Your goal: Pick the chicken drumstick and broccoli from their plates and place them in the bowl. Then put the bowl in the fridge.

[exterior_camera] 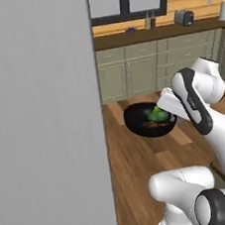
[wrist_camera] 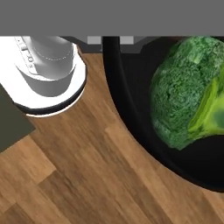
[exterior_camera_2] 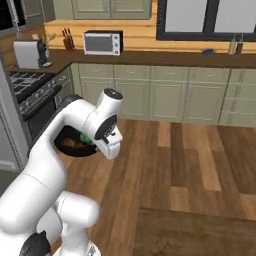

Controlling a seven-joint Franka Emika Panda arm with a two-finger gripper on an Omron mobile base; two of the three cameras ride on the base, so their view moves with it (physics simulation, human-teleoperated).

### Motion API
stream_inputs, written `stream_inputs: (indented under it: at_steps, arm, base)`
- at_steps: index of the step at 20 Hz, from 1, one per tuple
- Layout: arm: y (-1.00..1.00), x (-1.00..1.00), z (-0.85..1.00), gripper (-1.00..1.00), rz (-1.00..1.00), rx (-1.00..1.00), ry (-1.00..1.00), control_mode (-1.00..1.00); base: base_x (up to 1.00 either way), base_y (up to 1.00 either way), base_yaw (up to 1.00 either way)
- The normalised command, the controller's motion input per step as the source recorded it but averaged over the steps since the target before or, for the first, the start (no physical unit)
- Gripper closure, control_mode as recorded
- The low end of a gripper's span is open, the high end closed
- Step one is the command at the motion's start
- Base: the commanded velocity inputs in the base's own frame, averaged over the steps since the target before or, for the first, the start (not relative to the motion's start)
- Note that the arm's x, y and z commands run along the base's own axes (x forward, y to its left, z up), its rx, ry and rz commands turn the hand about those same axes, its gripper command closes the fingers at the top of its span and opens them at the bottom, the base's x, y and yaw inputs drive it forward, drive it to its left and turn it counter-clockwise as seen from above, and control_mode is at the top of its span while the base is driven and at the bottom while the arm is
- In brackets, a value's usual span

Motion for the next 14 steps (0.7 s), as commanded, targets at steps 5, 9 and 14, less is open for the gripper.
stream_inputs:
  at_steps: [5,9,14]
  arm:
    - [0.00,0.00,0.00,1.00,0.00,0.00,0.00,1.00]
    - [0.00,0.00,0.00,1.00,0.00,0.00,0.00,1.00]
    - [0.00,0.00,0.00,1.00,0.00,0.00,0.00,1.00]
  base:
    - [-0.43,-0.13,0.48]
    - [0.48,-0.07,0.53]
    - [0.47,-0.14,0.44]
